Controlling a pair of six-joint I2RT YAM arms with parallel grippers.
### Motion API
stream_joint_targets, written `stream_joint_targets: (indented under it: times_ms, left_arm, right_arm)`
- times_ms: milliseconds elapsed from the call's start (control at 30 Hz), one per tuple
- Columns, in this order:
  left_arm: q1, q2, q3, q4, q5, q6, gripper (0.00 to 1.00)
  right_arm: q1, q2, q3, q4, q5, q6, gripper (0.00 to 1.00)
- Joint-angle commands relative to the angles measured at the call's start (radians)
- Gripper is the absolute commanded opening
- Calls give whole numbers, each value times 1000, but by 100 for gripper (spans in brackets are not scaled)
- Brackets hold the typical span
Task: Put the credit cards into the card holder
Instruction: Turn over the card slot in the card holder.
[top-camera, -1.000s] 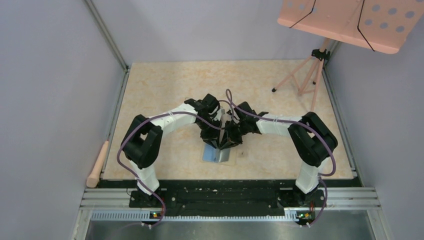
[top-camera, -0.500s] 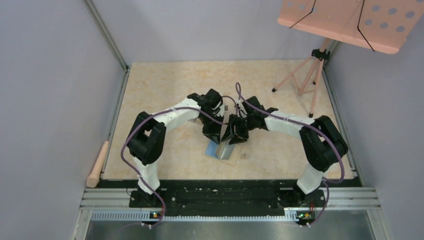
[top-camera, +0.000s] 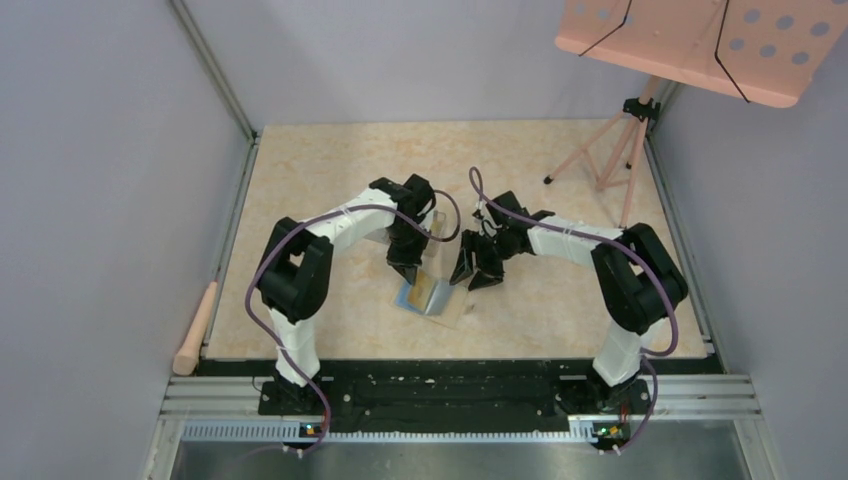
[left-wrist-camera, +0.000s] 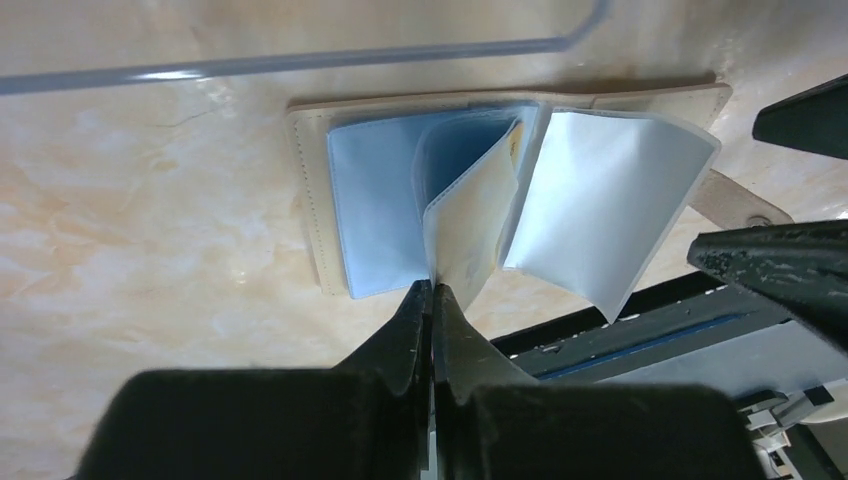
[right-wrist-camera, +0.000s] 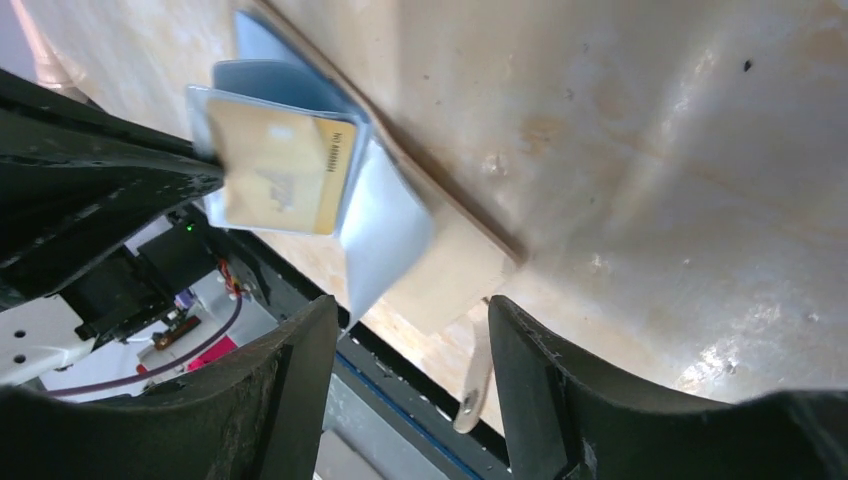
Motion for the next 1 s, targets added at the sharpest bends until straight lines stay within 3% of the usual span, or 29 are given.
stream_joint_targets:
  times_ms: [0, 133, 267, 467, 700, 967]
  left_arm:
    - [8, -51, 39, -54, -12, 29, 0]
    - [-1, -32, 62, -35, 110, 38, 26]
    - [-3, -25, 70, -19, 164, 44, 35]
    - [-5, -19, 62, -14, 227, 73, 37]
    - [-5, -3, 26, 56, 429, 85, 37]
    - [-6, 87, 32, 90, 506, 86, 41]
  right_arm:
    - [0, 33, 66, 0, -13, -32, 58]
    - [-2, 38, 67, 26, -23, -10, 58]
    - [-2, 37, 67, 38, -27, 13, 59]
    - [-4, 25, 47, 51, -24, 34, 59]
    - [-17, 9, 31, 52, -9, 46, 60]
    - [-41, -24, 16, 49, 17, 55, 62]
